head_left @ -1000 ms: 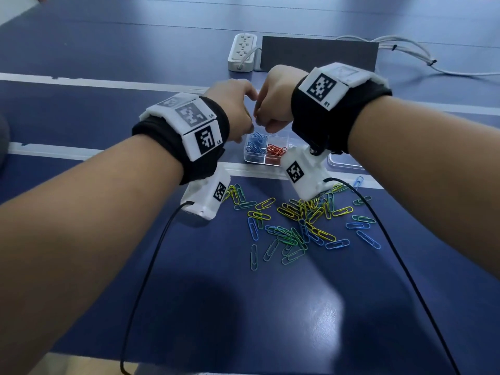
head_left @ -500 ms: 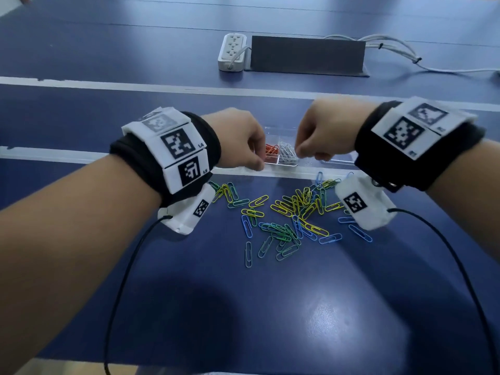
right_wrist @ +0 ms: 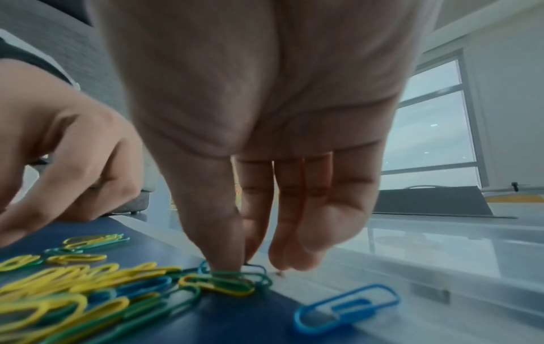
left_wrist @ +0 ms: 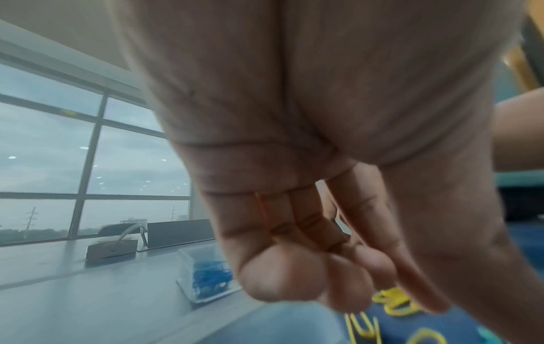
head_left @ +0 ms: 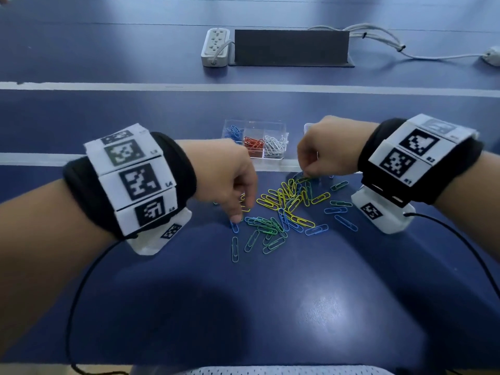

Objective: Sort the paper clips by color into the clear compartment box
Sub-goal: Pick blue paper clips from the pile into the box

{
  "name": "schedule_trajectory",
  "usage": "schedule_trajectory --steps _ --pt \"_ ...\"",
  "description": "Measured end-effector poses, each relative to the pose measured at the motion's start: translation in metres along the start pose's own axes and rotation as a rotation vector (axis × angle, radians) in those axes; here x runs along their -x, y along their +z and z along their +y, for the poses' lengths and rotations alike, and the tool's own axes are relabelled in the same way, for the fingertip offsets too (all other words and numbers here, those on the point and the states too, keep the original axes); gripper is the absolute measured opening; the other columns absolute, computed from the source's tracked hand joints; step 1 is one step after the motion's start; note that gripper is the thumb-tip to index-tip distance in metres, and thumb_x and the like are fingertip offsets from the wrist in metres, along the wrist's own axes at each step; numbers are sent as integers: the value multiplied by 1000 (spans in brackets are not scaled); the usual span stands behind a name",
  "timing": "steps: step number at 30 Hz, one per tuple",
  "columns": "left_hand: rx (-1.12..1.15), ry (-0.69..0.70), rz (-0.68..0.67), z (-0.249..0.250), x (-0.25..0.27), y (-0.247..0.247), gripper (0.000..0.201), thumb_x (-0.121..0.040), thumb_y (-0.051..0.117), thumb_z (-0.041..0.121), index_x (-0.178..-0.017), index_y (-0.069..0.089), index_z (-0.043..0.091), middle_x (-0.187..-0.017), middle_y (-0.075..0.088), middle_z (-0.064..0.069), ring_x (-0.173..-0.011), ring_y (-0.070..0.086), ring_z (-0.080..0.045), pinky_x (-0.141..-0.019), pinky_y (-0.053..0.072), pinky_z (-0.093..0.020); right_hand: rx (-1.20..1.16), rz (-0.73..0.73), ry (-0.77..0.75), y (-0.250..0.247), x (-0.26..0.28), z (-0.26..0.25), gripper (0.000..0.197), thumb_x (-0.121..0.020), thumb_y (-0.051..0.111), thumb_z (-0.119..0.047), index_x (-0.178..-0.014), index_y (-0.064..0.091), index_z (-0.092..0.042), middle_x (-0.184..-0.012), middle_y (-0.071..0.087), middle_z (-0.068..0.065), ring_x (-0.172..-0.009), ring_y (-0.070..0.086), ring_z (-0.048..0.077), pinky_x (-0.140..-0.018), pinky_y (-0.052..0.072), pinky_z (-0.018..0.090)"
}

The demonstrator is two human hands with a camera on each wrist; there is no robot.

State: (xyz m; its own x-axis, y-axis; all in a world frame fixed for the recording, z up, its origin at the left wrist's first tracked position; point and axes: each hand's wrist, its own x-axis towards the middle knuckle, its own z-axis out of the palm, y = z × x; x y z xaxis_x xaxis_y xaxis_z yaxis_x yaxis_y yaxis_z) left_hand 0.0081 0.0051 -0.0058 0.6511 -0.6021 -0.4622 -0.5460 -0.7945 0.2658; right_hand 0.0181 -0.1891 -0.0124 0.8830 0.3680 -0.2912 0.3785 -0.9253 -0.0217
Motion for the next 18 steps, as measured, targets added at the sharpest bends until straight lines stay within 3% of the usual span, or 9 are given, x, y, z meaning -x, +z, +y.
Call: schedule_trajectory --steps 2,5,7,10,13,16,18 --pt "-61 -13 -33 -1 3 6 29 -64 82 31 -92 73 28 -80 68 1 -68 57 -11 -57 38 -14 9 -9 -13 1 2 -1 9 -77 60 -21 -68 60 -22 -65 56 -4 -66 48 19 -68 43 26" --pt "-117 -24 -27 -3 4 12 23 -67 80 28 -90 74 28 -85 69 2 -76 60 -13 -58 40 -16 -53 5 -54 -1 6 -5 11 -74 61 -19 -67 54 -25 -57 49 -13 -65 49 18 -71 46 27" --pt "-123 -24 -10 -4 5 14 17 -68 79 28 -85 75 26 -84 69 3 -75 59 -12 -63 42 -18 -126 24 -80 -2 10 -6 10 -73 60 -17 -78 59 -26 -59 51 -15 -60 48 11 -74 49 29" --pt "-140 -8 4 -4 8 16 12 -71 75 30 -82 75 25 -82 69 4 -75 60 -11 -67 45 -18 -144 13 -91 -2 19 -8 24 -77 56 -17 -94 67 -29 -60 56 -14 -58 47 -3 -75 49 30" --pt "-156 14 38 -2 12 16 9 -75 64 26 -78 71 22 -80 68 4 -74 61 -12 -70 50 -22 -151 -1 -92 0 30 -11 25 -78 54 -16 -93 70 -28 -67 63 -9 -59 50 1 -68 44 22" --pt "-154 43 60 3 11 16 5 -74 61 25 -72 66 23 -78 67 4 -70 57 -12 -72 51 -26 -172 -21 -101 5 43 -15 19 -77 56 -18 -89 69 -25 -82 70 -6 -58 49 -2 -76 45 24" --pt "-149 54 67 6 10 16 4 -74 61 25 -70 63 24 -72 64 6 -67 55 -11 -72 51 -26 -191 -46 -118 8 51 -19 13 -77 58 -20 -84 67 -27 -76 67 -10 -56 49 -5 -67 43 18"
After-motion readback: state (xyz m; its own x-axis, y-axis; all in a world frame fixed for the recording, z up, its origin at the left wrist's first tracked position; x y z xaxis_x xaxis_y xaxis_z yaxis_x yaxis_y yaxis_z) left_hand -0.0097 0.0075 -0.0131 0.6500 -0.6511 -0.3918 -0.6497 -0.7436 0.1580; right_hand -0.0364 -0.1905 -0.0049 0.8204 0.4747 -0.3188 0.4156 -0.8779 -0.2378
